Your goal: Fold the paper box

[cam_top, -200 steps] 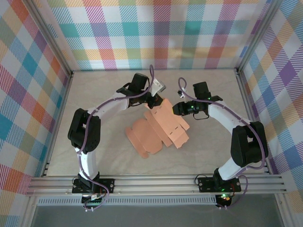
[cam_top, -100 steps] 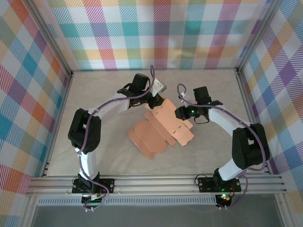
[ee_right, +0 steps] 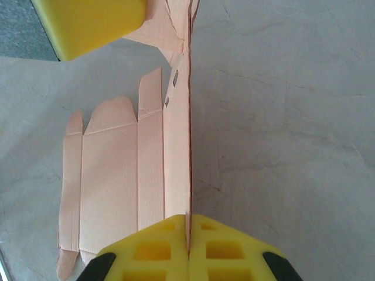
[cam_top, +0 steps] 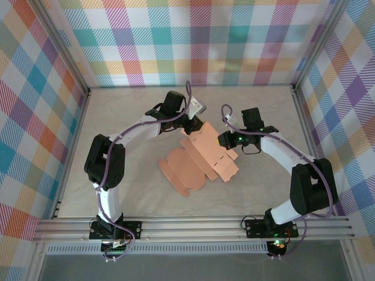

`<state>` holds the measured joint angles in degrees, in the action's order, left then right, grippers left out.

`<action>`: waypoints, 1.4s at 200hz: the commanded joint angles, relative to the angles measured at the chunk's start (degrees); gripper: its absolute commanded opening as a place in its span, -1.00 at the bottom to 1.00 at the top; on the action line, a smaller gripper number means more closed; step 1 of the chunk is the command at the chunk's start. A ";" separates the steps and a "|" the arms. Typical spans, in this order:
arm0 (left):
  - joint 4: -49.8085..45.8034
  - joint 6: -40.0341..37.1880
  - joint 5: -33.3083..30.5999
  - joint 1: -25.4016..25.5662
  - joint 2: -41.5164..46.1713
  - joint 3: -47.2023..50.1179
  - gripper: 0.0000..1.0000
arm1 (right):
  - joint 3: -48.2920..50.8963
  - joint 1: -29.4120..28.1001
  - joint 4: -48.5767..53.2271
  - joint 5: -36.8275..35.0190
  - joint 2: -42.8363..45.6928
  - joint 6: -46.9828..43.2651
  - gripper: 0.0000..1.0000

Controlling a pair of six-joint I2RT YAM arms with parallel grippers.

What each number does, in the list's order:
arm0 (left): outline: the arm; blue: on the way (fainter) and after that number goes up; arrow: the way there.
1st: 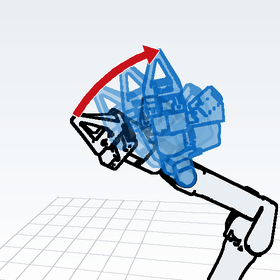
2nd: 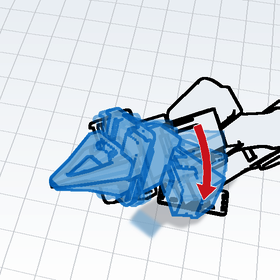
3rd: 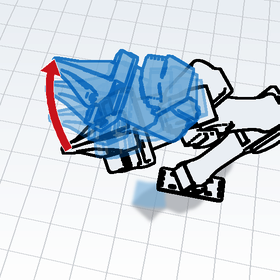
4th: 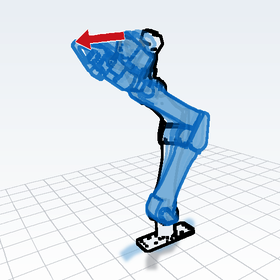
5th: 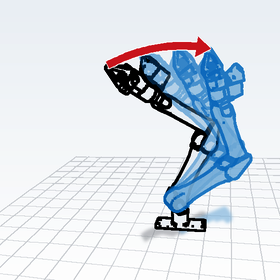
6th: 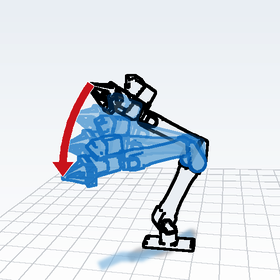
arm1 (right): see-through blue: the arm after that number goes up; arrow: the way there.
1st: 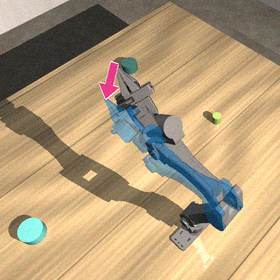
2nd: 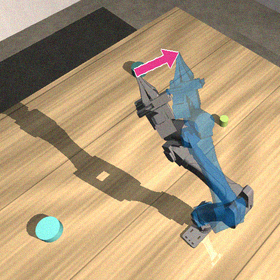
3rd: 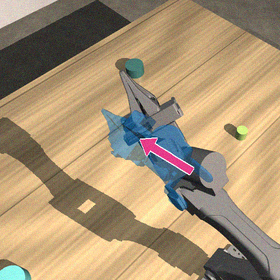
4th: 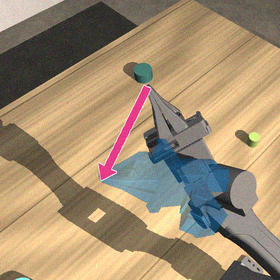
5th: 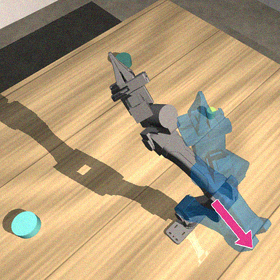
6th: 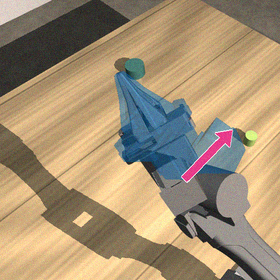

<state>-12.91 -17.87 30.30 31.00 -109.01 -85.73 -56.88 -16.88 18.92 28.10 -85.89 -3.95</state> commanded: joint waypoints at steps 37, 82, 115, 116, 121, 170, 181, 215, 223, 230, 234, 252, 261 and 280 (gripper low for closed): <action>0.80 0.69 4.00 0.20 0.36 -0.56 -0.37 | -0.51 0.08 0.24 0.64 0.16 -0.33 -1.00; -1.27 1.29 6.58 1.31 0.38 -1.33 -0.46 | -1.45 0.13 1.03 -1.11 -1.10 0.63 -1.00; 0.23 3.45 7.18 2.37 -0.01 0.24 -0.45 | -2.00 0.06 0.95 -0.21 -1.55 1.22 -1.00; 0.33 3.50 7.20 2.38 -0.04 0.27 -0.44 | -2.00 0.04 0.90 -0.13 -1.56 1.22 -1.00; 0.78 4.10 7.28 2.48 -0.27 0.45 -0.43 | -2.08 0.11 0.91 0.15 -1.54 1.26 -1.00; 4.59 9.62 7.97 2.83 -2.94 -0.45 -0.41 | -1.97 0.05 0.97 3.16 -0.33 1.06 -1.00; 4.94 10.28 7.88 2.83 -3.58 -0.84 -0.41 | -1.68 0.01 0.95 4.55 0.22 0.82 -1.00; 7.70 13.14 8.27 2.83 -4.88 -0.71 -0.41 | -0.52 0.06 -0.06 7.03 2.28 1.26 -1.00; 9.22 14.13 8.23 2.86 -4.83 -0.24 -0.41 | -0.27 0.01 -0.47 7.68 2.71 1.38 -1.00; 10.77 15.29 8.27 2.83 -4.81 0.17 -0.41 | -0.14 0.01 -0.80 8.31 3.04 1.52 -1.00; 11.66 15.88 8.44 2.83 -4.87 0.22 -0.41 | -0.10 0.01 -0.91 8.74 3.13 1.57 -1.00; 15.13 18.79 9.51 2.83 -5.24 0.46 -0.41 | 0.11 0.02 -1.51 10.16 3.51 2.17 -1.00; 16.50 20.08 10.17 2.83 -5.45 0.48 -0.40 | 0.11 0.03 -1.58 9.85 3.51 2.32 -1.00; 16.60 20.18 8.84 2.79 -4.50 1.04 -0.39 | -0.11 0.10 -0.86 5.78 3.45 2.52 -1.00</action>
<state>-1.06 -0.43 40.32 33.36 -112.95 -85.67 -56.88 -16.08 18.90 30.79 -84.40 -0.86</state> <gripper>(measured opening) 0.301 0.057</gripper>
